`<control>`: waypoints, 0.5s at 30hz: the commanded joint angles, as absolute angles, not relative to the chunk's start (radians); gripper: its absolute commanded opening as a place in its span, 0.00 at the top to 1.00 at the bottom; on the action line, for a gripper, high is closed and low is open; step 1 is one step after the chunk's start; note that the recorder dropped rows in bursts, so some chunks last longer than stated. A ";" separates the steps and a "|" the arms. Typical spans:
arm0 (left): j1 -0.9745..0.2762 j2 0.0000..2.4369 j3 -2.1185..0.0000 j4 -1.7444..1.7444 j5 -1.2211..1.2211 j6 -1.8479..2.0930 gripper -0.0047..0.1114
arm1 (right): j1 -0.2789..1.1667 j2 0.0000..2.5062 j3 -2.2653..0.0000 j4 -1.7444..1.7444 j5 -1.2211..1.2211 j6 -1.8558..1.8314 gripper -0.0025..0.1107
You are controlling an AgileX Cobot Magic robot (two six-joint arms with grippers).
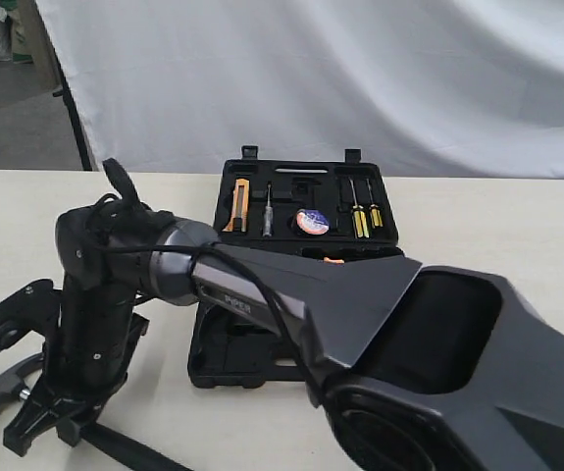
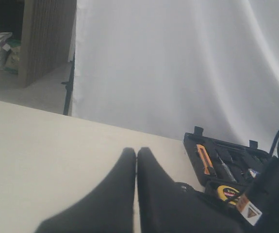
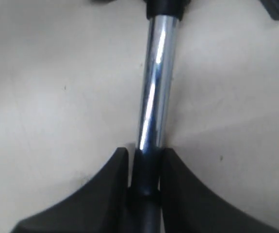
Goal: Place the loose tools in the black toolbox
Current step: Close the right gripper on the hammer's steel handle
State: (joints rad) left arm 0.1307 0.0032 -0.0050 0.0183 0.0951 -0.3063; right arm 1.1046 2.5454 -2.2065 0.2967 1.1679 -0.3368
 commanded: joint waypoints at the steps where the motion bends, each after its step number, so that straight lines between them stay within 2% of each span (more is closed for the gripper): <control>1: 0.156 0.000 -0.008 0.023 0.088 -0.311 0.95 | 1.105 2.468 -1.999 0.259 1.221 -0.365 0.98; 8: 0.156 0.000 -0.008 0.023 0.088 -0.311 0.95 | 1.105 2.318 -1.723 0.234 1.152 -0.383 0.98; 15: 0.156 0.000 -0.008 0.023 0.088 -0.311 0.95 | 1.105 2.337 -1.686 0.234 1.213 -0.377 0.98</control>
